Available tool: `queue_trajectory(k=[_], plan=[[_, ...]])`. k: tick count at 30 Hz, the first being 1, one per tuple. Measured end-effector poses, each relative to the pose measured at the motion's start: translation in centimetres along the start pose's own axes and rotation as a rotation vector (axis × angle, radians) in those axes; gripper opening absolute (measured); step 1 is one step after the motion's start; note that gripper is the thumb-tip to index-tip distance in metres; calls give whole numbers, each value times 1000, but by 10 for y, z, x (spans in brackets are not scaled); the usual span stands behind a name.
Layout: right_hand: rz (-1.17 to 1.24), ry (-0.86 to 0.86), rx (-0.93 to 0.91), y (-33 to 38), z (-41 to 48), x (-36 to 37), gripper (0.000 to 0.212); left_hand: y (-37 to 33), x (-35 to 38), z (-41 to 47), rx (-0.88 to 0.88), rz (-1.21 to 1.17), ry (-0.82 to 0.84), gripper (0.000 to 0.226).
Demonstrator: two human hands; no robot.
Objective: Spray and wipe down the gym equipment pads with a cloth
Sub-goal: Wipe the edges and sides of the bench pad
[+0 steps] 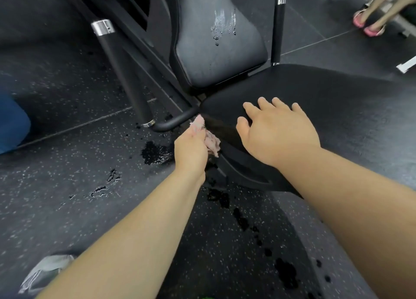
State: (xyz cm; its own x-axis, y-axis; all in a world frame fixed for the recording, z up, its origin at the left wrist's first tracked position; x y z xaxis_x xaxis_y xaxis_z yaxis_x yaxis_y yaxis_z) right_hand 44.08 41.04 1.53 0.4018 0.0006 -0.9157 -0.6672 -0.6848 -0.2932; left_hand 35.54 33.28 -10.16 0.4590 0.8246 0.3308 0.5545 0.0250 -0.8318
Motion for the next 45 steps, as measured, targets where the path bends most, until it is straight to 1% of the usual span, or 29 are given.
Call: queue_trajectory(k=[2,5,8,10,12,13,14,16,18,20,22,23,26,29,30,32,34,36,38,39,40,42,43,44,45], plan=[[2,5,4,0,0,-1,58,-4,2,-17,23,34,30,47],[9,18,3,1,-1,-2,57,4,4,-43,32,99,127,43],[33,25,6,0,-1,-4,55,13,6,-69,28,219,199,32],[63,47,-8,2,-2,-6,54,7,2,-80,-38,93,218,30],[159,75,10,0,-1,-14,52,-4,-2,-72,-75,-64,135,31],[195,88,38,-4,-5,-20,50,-10,-5,-64,-85,-88,92,32],[182,106,61,-11,-9,-27,49,-13,-5,-54,-90,-90,77,35],[28,154,103,-35,-24,-36,50,-18,0,-45,-114,-115,106,49],[-76,175,154,-57,-49,-39,52,-19,10,-44,-169,-154,77,64],[-90,84,157,-65,-68,-29,52,-19,18,-48,-224,-226,29,65],[-59,-30,115,-67,-69,-18,50,-18,28,-57,-271,-280,13,54],[-30,-52,115,-66,-66,-16,48,-18,32,-64,-285,-317,21,51],[32,-52,133,-64,-57,-16,46,-14,39,-82,-299,-354,81,56],[9,-91,114,-66,-57,-13,45,-9,50,-102,-264,-248,197,63],[4,-98,113,-65,-58,-12,45,-6,52,-112,-245,-194,227,59],[13,-104,119,-64,-58,-14,44,1,55,-128,-211,-139,258,36],[39,-90,115,-65,-62,-17,46,-1,48,-127,-227,-157,253,26],[39,-65,101,-68,-69,-19,48,-12,38,-109,-271,-240,225,30],[-19,-89,59,-68,-74,-17,48,-23,35,-94,-289,-330,197,33],[-51,-123,42,-67,-75,-15,47,-27,38,-95,-284,-297,182,35],[-73,-156,31,-67,-74,-13,45,-27,44,-102,-277,-230,188,43],[-66,-219,25,-66,-71,-10,41,-21,58,-121,-225,-134,264,64],[-44,-248,23,-65,-70,-9,40,-17,61,-129,-209,-92,297,67],[-27,-280,2,-63,-69,-10,40,-14,59,-132,-197,-59,308,62],[13,-302,-10,-63,-69,-11,40,-15,53,-131,-190,-25,317,51]])
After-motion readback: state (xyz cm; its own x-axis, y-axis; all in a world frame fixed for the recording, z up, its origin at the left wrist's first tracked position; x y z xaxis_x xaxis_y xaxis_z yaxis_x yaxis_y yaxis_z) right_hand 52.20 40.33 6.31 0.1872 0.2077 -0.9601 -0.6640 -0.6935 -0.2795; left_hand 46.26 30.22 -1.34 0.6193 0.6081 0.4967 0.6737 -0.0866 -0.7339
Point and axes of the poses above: each hand's wrist, its own z-axis towards the middle knuckle, its own x-axis out of the palm, y = z × x, the point moved 1 cm from there along z, towards the middle knuckle, and after that the axes turned 1 degree about -z, right-handed, at the moved point
